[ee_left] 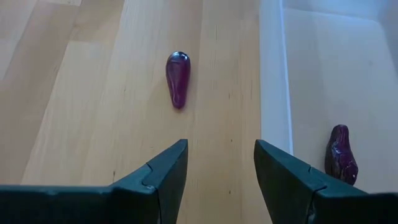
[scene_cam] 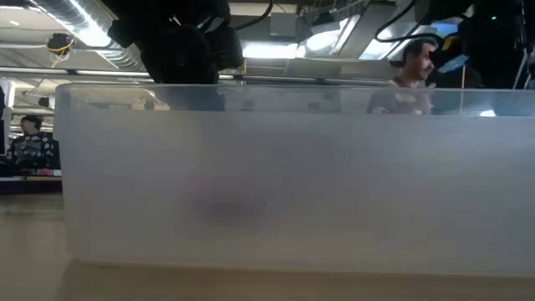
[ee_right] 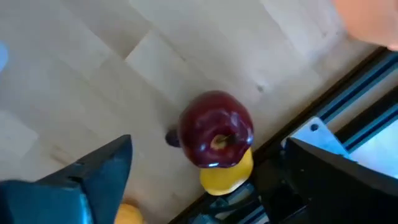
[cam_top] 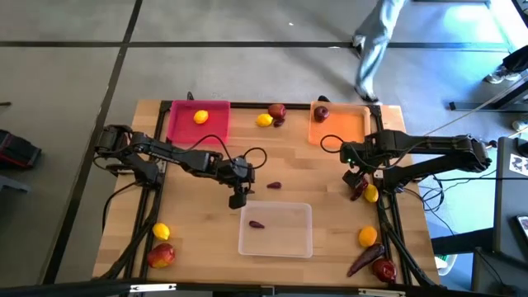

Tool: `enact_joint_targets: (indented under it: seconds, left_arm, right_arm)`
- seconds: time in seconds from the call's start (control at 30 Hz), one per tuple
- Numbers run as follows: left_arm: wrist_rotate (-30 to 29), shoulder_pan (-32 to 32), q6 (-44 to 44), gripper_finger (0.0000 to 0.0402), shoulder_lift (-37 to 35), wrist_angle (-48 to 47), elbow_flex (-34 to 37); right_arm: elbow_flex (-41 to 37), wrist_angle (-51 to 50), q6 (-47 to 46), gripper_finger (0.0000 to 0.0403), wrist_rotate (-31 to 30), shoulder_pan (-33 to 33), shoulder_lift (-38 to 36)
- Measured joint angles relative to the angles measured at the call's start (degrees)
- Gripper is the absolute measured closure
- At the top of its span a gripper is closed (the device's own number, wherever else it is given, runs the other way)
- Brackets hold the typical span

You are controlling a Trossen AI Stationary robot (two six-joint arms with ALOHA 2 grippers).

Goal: Sort produce into baskets
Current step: Put the apple into the orange bin

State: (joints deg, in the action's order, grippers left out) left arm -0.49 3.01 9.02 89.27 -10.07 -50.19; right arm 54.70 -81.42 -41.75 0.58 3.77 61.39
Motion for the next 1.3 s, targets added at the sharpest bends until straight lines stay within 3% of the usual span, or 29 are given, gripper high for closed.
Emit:
enact_joint_targets:
  seconds: [0.1,0.37,1.0,1.3]
  left_arm:
    - [0.00,0.00,0.00,0.0222,0.00,-0.02,0.00]
    - [0.00,0.00,-0.02,0.0222,0.00,-0.01,0.00]
    - [0.02,0.02,0.02,0.0222,0.02,0.04,0.00]
    - [0.02,0.02,-0.39,0.0222,0.02,0.15,0.00]
  right_arm:
    - [-0.02,1.13,0.14,0.0010,0.52,0.00,0.02]
    - [-0.04,1.88,0.24,0.0047,-0.76,0.00,0.88]
    - [-0.09,-1.14,0.11,0.0068,1.17,0.00,12.43]
    - [-7.39,1.56,-0.05,0.0068,3.50,0.00,13.55]
